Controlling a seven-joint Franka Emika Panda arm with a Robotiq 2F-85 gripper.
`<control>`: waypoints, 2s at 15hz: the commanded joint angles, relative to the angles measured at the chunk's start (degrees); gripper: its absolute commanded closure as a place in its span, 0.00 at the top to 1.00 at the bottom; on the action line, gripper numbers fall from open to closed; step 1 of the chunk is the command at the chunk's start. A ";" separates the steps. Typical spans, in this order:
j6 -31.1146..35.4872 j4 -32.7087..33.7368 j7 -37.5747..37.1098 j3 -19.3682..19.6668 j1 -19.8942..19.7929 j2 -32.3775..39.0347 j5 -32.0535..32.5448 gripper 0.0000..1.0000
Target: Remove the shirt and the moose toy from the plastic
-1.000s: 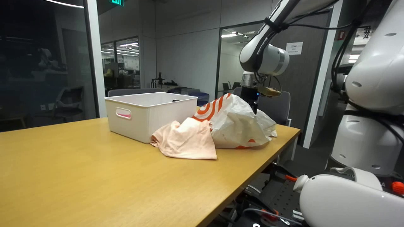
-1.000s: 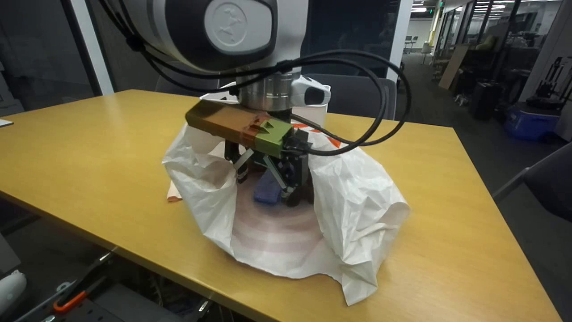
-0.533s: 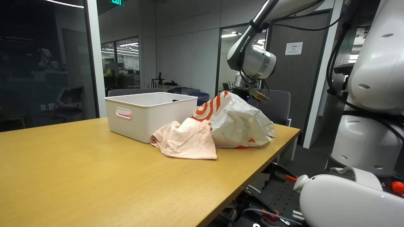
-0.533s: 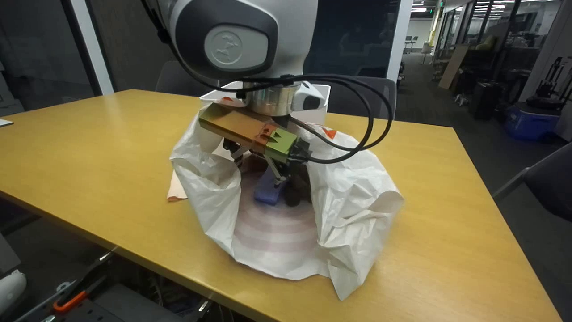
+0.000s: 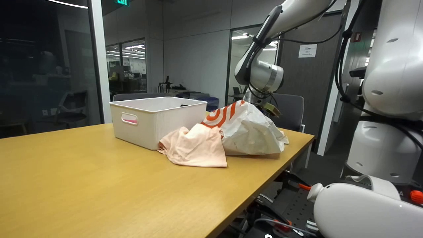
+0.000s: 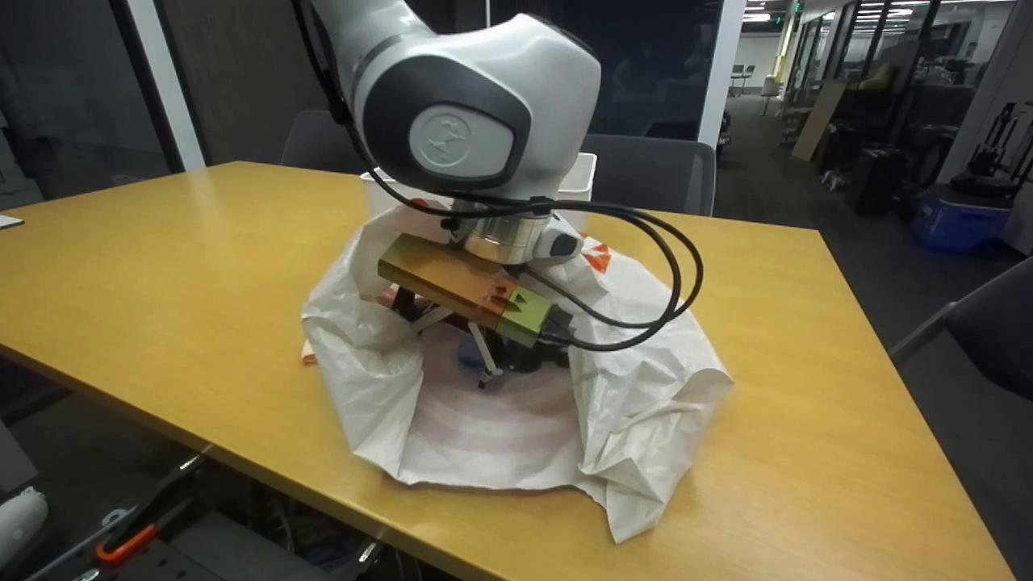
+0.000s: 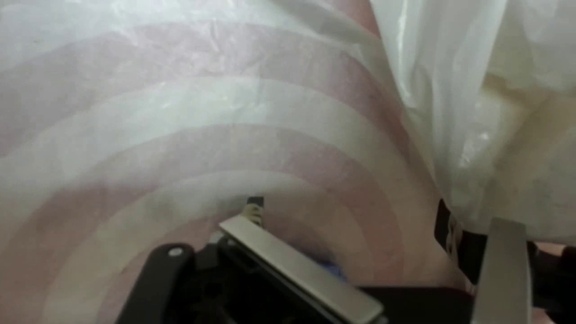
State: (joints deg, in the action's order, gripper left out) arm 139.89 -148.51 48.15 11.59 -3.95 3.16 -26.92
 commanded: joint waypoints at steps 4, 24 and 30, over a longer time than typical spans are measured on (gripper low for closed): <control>-2.56 2.24 0.28 -2.93 -3.33 1.58 2.59 0.44; -1.63 -0.14 -23.96 -2.83 -3.60 -10.29 29.21 1.00; 7.26 1.07 -28.75 -3.28 -3.85 -8.29 36.08 1.00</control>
State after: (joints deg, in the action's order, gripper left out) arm 143.40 -147.54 23.16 8.83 -7.59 -5.30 5.29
